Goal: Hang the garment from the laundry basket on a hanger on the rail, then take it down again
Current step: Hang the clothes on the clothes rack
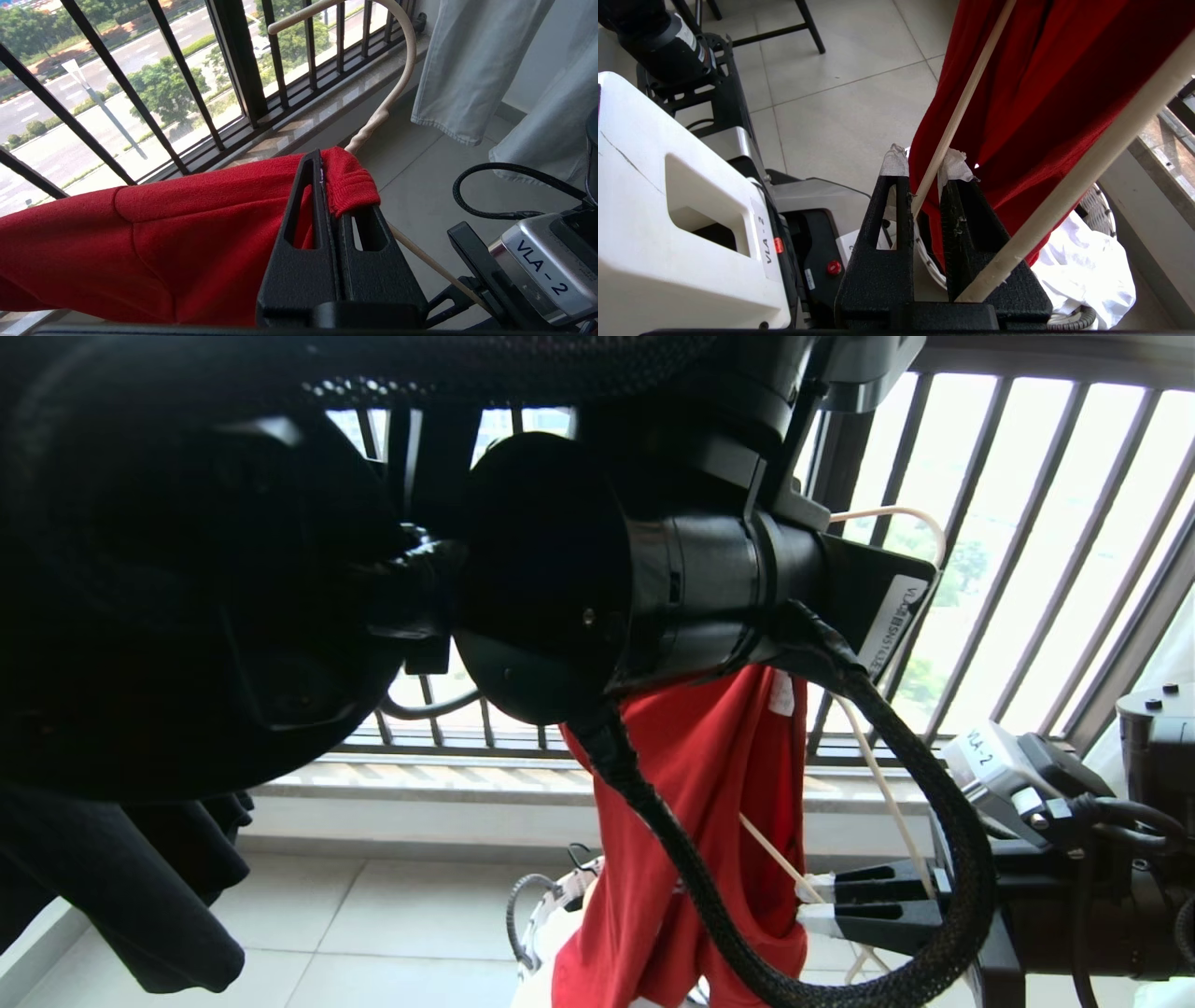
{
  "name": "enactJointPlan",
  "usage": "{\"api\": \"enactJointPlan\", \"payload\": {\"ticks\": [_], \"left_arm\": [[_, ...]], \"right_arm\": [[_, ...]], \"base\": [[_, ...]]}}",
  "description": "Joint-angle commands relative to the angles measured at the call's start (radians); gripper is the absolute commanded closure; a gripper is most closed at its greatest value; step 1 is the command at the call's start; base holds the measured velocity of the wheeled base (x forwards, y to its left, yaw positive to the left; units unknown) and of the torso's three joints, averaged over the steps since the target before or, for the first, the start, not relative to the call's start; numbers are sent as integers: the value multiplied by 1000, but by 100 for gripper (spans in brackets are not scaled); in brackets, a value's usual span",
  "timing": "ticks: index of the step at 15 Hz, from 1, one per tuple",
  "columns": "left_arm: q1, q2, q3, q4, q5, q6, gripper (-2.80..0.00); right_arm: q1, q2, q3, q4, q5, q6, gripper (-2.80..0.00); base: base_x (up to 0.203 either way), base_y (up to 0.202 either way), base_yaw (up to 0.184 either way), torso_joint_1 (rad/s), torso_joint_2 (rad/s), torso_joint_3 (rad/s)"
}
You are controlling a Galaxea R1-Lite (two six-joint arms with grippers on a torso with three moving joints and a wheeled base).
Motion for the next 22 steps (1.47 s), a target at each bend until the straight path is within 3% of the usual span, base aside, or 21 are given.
{"api": "enactJointPlan", "payload": {"ticks": [1, 8, 14, 22], "left_arm": [[-39, -24, -11, 57, 2, -21, 0], [-76, -19, -12, 62, 4, -31, 0], [-64, -2, -58, 65, 8, -23, 0], [-75, 29, -101, 107, 4, -36, 0]], "right_arm": [[-10, 23, -4, -5, 3, -2, 0], [-11, 17, -6, -9, 9, 10, 0], [-10, -17, 4, -40, 77, 49, 0], [-11, -26, 2, -42, 78, 53, 0]], "base": [[0, 0, 0, 0, 0, 0], [0, 0, 0, 0, 0, 0], [0, 0, 0, 0, 0, 0], [0, 0, 0, 0, 0, 0]]}}
